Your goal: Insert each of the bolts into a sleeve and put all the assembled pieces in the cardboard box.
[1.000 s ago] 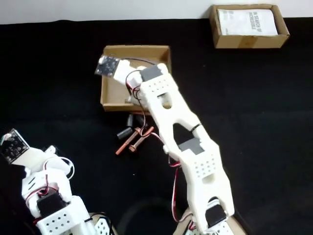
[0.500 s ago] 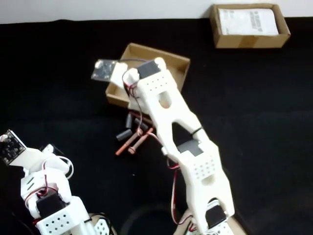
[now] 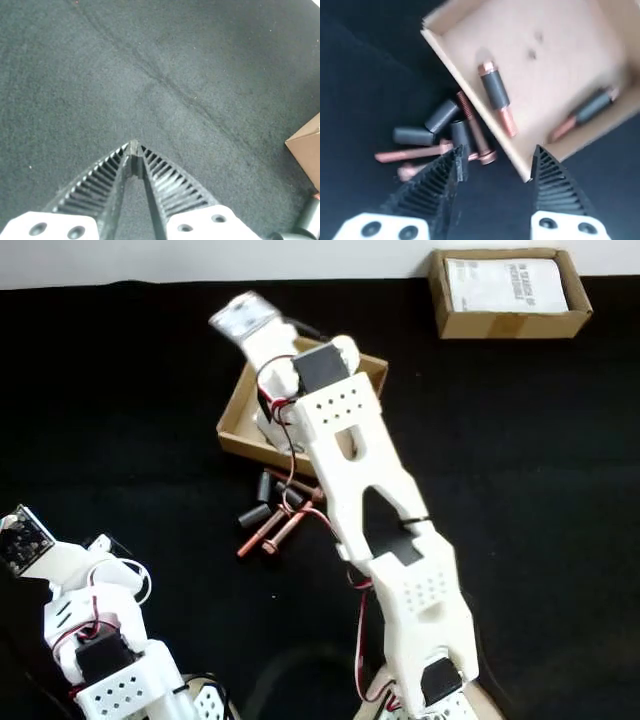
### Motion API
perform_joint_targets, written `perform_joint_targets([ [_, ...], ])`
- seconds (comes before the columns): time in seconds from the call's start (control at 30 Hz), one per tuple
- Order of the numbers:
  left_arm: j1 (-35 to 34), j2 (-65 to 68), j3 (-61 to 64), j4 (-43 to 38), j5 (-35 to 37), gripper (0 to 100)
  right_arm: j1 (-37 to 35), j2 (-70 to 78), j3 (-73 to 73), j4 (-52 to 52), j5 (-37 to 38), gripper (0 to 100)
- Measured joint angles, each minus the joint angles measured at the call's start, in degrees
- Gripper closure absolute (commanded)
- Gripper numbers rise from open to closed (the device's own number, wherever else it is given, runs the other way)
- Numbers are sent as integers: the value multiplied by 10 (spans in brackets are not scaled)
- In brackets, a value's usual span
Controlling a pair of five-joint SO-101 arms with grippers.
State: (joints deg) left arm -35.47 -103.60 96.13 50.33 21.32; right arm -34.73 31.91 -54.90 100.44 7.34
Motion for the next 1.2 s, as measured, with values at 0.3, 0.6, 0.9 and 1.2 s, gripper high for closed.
perform_joint_targets([
  [0.3,0,0,0,0,0,978,-44,-66,306,-33,-104,811],
  [0.6,0,0,0,0,0,978,-45,-68,346,-176,-56,811],
  [0.9,0,0,0,0,0,979,-45,-67,433,-280,-31,812],
  [1.2,0,0,0,0,0,979,-43,-55,506,-383,15,882],
])
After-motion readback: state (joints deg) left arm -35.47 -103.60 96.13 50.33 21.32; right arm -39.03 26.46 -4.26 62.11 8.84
